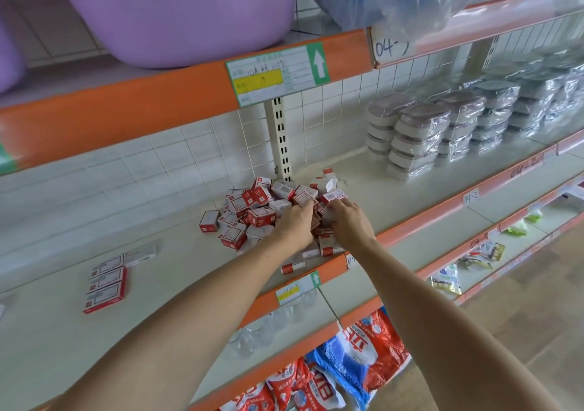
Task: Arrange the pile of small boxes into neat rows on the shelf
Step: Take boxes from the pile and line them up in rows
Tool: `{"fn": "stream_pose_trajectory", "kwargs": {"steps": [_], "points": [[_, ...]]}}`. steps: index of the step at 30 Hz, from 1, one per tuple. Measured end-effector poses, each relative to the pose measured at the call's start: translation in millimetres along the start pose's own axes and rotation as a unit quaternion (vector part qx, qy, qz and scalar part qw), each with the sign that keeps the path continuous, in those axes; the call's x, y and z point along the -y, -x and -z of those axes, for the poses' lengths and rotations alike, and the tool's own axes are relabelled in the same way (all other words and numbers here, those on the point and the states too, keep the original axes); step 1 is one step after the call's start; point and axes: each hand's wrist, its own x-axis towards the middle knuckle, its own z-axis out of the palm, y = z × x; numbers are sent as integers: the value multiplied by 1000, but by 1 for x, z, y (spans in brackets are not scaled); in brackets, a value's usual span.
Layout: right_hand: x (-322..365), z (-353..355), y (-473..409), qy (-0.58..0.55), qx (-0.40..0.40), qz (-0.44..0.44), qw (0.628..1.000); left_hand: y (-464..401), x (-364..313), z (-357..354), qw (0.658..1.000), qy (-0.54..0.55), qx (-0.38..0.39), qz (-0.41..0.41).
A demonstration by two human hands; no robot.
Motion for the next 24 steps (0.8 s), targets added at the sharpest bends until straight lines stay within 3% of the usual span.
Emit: {"fn": "stream_pose_trajectory", "kwargs": {"steps": [4, 10, 24], "points": [[5, 4, 7, -20, -29, 22, 999, 7, 12, 3, 998, 47, -36, -34], [32, 12, 20, -43, -31, 54, 997, 30, 26, 23, 994, 25, -79, -75], [161, -29, 57, -44, 46, 157, 986, 127, 145, 50, 986, 12, -163, 43]]}}
